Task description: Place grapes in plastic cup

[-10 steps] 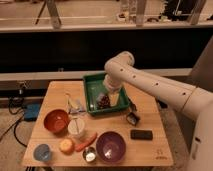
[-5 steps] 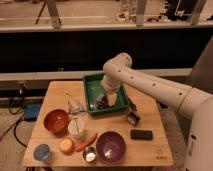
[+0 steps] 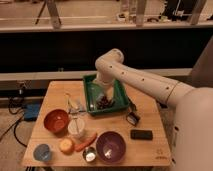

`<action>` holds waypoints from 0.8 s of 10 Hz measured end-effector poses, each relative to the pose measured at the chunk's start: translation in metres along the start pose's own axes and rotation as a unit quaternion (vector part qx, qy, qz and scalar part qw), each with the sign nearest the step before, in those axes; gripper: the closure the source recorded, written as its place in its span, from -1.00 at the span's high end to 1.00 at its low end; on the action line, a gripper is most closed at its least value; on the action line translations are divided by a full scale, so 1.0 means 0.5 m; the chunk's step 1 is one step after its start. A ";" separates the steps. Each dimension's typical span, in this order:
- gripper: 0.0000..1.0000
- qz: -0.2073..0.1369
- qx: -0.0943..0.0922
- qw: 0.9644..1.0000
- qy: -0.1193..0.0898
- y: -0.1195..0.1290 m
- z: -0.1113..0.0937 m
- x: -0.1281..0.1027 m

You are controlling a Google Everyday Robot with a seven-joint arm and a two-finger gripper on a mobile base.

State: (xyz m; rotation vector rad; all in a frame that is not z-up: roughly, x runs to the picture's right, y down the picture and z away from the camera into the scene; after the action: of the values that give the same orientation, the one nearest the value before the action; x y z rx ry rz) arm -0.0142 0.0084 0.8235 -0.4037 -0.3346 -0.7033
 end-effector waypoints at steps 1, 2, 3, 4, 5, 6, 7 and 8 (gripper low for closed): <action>0.60 -0.022 0.001 1.000 -0.001 -0.002 0.008 0.008; 0.60 -0.038 0.000 0.999 -0.001 0.002 0.019 0.021; 0.60 -0.055 -0.003 0.999 -0.002 0.009 0.036 0.041; 0.60 -0.064 -0.008 0.998 -0.005 0.015 0.055 0.054; 0.60 -0.071 -0.013 0.997 -0.007 0.020 0.072 0.061; 0.60 -0.081 -0.018 0.997 -0.007 0.027 0.092 0.069; 0.60 -0.088 -0.022 0.996 -0.009 0.037 0.110 0.073; 0.60 -0.094 -0.023 0.995 -0.011 0.046 0.119 0.076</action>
State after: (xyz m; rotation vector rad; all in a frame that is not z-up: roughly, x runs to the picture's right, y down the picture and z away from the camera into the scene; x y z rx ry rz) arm 0.0190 0.0308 0.8861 -0.4279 -0.3806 -0.8927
